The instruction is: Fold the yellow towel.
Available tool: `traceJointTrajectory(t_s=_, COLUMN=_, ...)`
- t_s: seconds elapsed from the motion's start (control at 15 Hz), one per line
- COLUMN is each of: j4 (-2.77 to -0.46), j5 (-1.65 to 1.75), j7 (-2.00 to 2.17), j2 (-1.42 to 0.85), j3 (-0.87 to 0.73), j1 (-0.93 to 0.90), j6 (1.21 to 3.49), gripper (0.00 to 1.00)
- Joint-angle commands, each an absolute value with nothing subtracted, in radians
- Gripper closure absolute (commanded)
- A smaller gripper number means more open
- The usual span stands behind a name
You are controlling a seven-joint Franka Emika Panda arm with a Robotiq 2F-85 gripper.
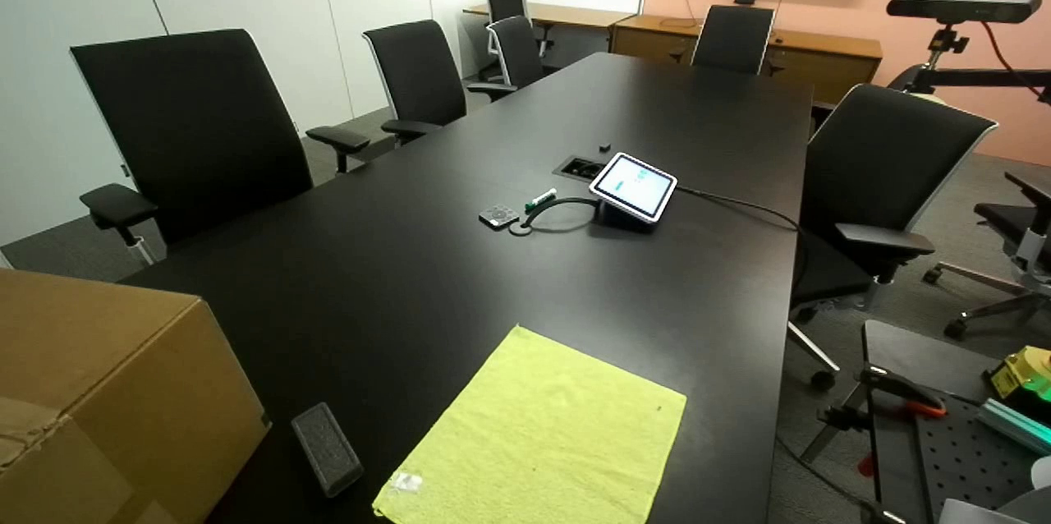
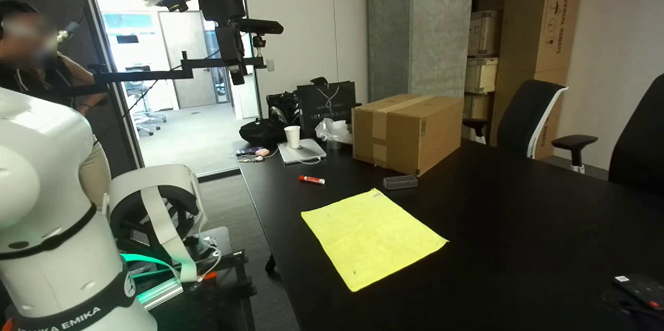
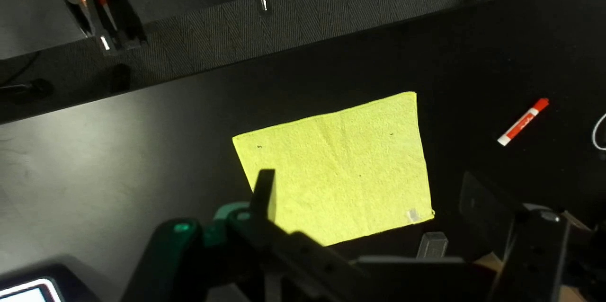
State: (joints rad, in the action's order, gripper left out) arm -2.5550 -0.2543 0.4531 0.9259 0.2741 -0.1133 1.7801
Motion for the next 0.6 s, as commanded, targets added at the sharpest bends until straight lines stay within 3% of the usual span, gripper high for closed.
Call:
traceJointTrajectory(t_s=0.0, j4=-2.6, j5=-0.247, j7=0.396, j2=0.886, j3=0.288, j1=-0.101, j6=1.865, gripper=0.0)
traceJointTrajectory(t_s=0.53, j4=-2.758, j5=-0.24, j7=0.216, j2=0.641, j3=0.267, j1=-0.144, j6=2.24, gripper=0.0)
